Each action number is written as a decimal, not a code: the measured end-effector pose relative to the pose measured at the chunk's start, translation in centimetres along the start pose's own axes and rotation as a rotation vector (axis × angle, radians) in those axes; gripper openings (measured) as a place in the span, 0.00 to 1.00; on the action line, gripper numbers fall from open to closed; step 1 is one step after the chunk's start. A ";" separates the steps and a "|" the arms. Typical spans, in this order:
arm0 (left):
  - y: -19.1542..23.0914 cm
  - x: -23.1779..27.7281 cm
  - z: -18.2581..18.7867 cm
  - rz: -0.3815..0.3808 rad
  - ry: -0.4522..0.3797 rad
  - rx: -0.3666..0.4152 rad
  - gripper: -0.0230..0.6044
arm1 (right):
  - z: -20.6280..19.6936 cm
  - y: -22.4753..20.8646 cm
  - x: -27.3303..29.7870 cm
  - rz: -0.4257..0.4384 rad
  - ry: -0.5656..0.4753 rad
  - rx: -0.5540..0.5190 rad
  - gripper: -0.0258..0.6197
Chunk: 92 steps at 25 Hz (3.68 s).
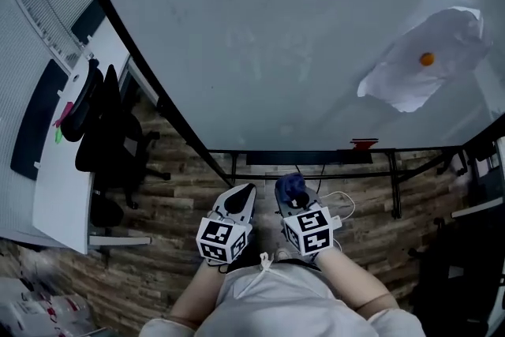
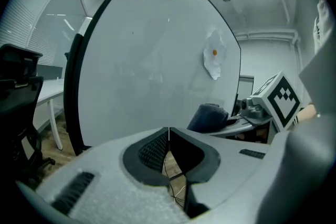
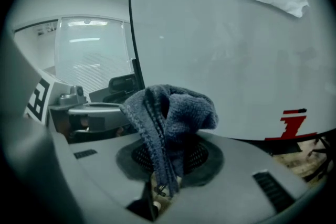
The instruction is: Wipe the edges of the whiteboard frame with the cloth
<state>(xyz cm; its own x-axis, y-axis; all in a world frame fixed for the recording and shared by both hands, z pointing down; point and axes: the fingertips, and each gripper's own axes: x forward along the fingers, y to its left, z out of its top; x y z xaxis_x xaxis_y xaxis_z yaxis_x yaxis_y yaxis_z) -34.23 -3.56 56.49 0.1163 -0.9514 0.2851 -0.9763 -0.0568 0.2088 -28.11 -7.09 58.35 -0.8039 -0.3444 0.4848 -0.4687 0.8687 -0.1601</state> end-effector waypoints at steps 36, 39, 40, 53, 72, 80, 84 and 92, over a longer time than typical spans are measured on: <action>18.4 -9.4 -10.2 0.142 0.194 -0.173 0.07 | -0.4 14.2 27.3 0.142 0.192 -0.137 0.16; 18.2 -9.2 -9.6 0.143 0.183 -0.151 0.07 | 0.0 14.0 27.3 0.149 0.201 -0.145 0.16; 18.1 -9.1 -9.3 0.145 0.180 -0.142 0.07 | 0.4 14.0 27.2 0.153 0.194 -0.145 0.16; 18.1 -8.4 -3.9 0.180 0.063 -0.123 0.07 | 8.1 14.8 23.2 0.172 0.098 -0.167 0.16; 16.8 -7.8 8.3 0.162 -0.178 0.053 0.07 | 23.3 17.0 15.4 0.158 -0.143 -0.370 0.16; 17.1 -8.5 11.7 0.183 -0.256 0.075 0.07 | 28.6 17.9 12.7 0.163 -0.241 -0.419 0.16; 17.3 -8.7 14.0 0.177 -0.281 0.126 0.07 | 31.6 19.2 11.2 0.171 -0.305 -0.463 0.16; 16.9 -9.1 19.4 0.156 -0.369 0.202 0.07 | 36.9 20.7 8.7 0.181 -0.412 -0.487 0.16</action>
<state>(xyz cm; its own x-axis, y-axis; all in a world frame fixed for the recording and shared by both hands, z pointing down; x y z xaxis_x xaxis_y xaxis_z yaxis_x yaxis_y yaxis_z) -55.37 -1.71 39.23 -0.0725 -0.9955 -0.0616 -0.9973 0.0730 -0.0074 -58.29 -5.29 27.52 -0.9739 -0.2022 0.1031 -0.1720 0.9539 0.2460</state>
